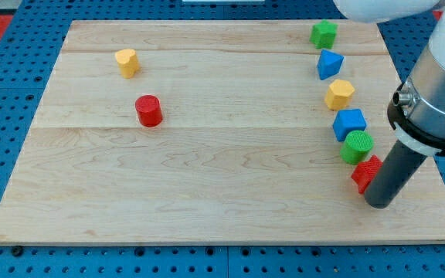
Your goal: Push the red circle to the left center of the board
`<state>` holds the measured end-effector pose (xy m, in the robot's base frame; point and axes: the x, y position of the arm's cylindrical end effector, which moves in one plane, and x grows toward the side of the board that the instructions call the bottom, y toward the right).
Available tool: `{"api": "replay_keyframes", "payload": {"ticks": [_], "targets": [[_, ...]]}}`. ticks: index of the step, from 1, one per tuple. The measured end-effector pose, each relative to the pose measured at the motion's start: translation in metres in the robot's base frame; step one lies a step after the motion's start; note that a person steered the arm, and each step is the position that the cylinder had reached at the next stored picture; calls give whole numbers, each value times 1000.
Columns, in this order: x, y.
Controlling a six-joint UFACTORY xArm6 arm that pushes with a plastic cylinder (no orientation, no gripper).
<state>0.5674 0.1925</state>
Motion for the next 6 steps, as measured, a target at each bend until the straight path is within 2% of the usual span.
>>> {"api": "replay_keyframes", "payload": {"ticks": [1,2,4,6], "targets": [[8,-47],[1,-131],[-101,-184],[-166,-306]]}}
